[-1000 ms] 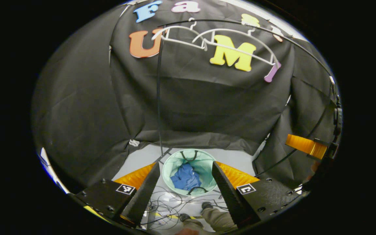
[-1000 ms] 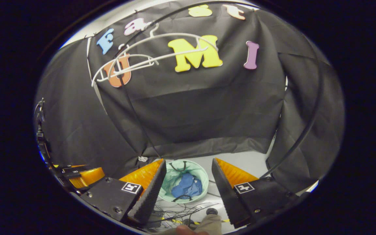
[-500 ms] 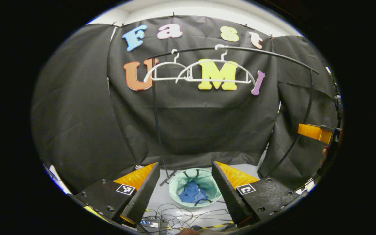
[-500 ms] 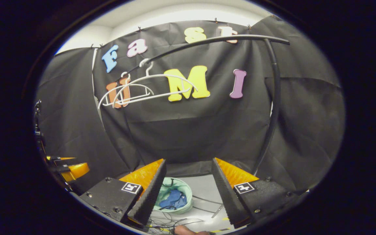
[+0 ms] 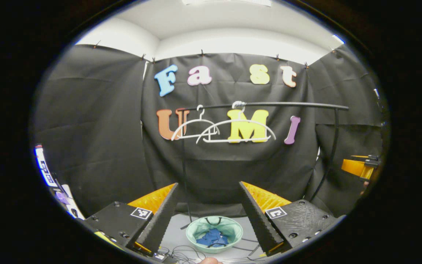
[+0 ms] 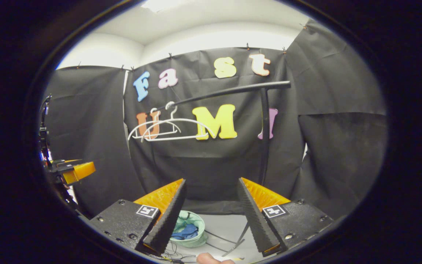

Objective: Grasp the clothes on the hanger with both hands and then place them into the laundry hamper below.

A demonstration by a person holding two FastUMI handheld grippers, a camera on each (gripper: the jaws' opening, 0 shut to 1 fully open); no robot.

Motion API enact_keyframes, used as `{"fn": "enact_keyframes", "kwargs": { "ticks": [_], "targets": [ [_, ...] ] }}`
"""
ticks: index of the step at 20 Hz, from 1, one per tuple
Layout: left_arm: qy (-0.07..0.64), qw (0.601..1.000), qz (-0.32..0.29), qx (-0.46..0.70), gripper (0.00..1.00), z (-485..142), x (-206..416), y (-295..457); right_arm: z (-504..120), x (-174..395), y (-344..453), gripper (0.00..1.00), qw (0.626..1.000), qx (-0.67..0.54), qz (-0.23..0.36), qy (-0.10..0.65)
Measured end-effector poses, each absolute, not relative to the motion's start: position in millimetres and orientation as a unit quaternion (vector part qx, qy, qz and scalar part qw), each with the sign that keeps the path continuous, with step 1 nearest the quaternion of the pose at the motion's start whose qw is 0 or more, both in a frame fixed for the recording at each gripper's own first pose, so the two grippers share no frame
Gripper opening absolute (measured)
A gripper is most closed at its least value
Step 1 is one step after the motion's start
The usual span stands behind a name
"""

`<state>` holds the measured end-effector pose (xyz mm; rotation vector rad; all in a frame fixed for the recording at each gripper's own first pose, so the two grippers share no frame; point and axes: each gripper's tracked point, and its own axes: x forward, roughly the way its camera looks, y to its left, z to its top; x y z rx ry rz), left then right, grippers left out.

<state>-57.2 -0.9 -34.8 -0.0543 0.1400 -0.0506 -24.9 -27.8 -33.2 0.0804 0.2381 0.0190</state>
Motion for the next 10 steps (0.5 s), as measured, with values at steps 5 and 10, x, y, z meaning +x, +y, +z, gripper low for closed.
{"fn": "enact_keyframes", "kwargs": {
  "ticks": [5,10],
  "targets": [
    [-0.006,1.000,-0.017,0.005,1.00,23.0,-90.3,-13.2,10.2,-53.1,-63.9,0.90,0.996,0.052,0.017,0.075],
    [-0.020,0.999,-0.021,0.016,1.00,41.0,-98.4,-2.1,41.6,-72.3,-90.3,0.90,0.997,0.049,0.010,0.055]
  ]
}}
